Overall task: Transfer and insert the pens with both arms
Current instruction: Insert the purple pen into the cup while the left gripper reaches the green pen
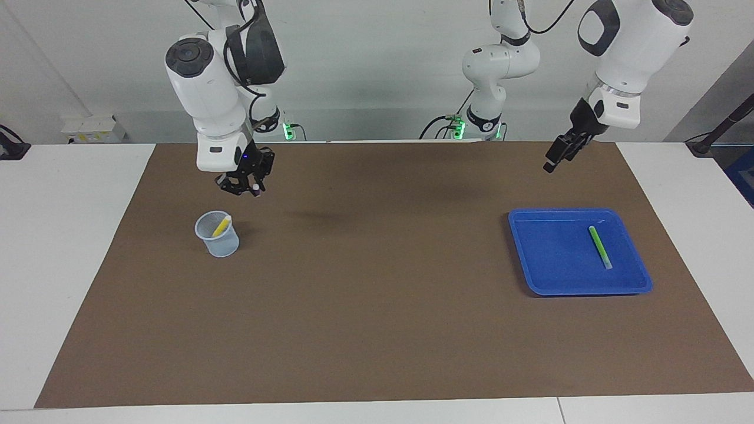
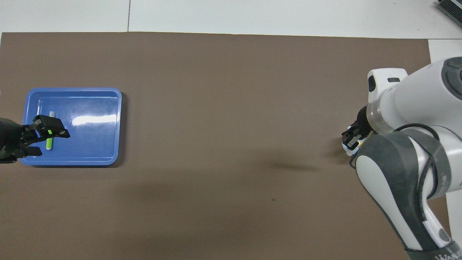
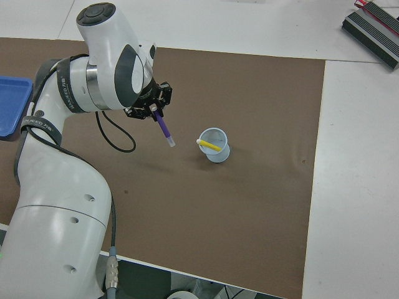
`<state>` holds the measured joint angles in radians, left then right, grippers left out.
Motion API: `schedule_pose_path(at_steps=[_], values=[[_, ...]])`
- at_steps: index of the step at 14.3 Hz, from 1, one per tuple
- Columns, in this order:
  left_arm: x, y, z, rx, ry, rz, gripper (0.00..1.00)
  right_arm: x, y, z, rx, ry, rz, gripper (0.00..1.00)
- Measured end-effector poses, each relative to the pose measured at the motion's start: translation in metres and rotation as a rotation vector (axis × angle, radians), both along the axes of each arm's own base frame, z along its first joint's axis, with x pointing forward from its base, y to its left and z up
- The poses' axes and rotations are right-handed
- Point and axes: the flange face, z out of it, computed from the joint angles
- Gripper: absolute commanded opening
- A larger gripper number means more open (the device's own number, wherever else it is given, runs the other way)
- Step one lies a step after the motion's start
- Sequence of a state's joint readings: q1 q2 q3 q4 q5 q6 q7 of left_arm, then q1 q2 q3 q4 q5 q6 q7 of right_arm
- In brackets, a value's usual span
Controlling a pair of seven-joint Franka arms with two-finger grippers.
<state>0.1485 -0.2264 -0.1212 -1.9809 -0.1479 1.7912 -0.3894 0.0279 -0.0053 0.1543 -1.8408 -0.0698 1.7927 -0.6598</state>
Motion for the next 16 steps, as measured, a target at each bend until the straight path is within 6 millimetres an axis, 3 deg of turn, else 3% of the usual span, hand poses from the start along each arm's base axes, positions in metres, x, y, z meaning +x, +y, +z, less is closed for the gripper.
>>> schedule_pose_path(at_steps=[3, 5, 8, 11, 12, 13, 14, 15, 16], values=[[-0.005, 0.049, -0.014, 0.005, -0.002, -0.150, 0.82, 0.007, -0.009, -0.002, -0.055, -0.048, 0.137, 0.00], [-0.010, 0.077, -0.023, 0.005, -0.003, -0.209, 0.82, 0.011, -0.025, -0.015, -0.056, -0.069, 0.199, 0.00], [-0.010, 0.098, -0.034, 0.014, -0.029, -0.279, 0.82, 0.008, -0.052, -0.041, -0.055, -0.093, 0.222, 0.00], [0.000, 0.117, -0.061, 0.024, -0.054, -0.322, 0.82, -0.001, -0.065, -0.060, -0.055, -0.108, 0.230, 0.00], [0.004, 0.124, -0.071, 0.025, -0.057, -0.334, 0.82, -0.003, -0.066, -0.065, -0.055, -0.108, 0.230, 0.26], [0.009, 0.131, -0.082, 0.025, -0.061, -0.344, 0.82, -0.005, -0.066, -0.068, -0.055, -0.107, 0.230, 0.61], [0.013, 0.138, -0.092, 0.028, -0.067, -0.354, 0.82, -0.006, -0.066, -0.069, -0.055, -0.104, 0.230, 0.84], [0.018, 0.142, -0.101, 0.031, -0.074, -0.361, 0.81, -0.007, -0.066, -0.069, -0.056, -0.105, 0.230, 1.00], [0.023, 0.145, -0.111, 0.033, -0.080, -0.366, 0.81, -0.007, -0.066, -0.068, -0.056, -0.106, 0.230, 1.00]])
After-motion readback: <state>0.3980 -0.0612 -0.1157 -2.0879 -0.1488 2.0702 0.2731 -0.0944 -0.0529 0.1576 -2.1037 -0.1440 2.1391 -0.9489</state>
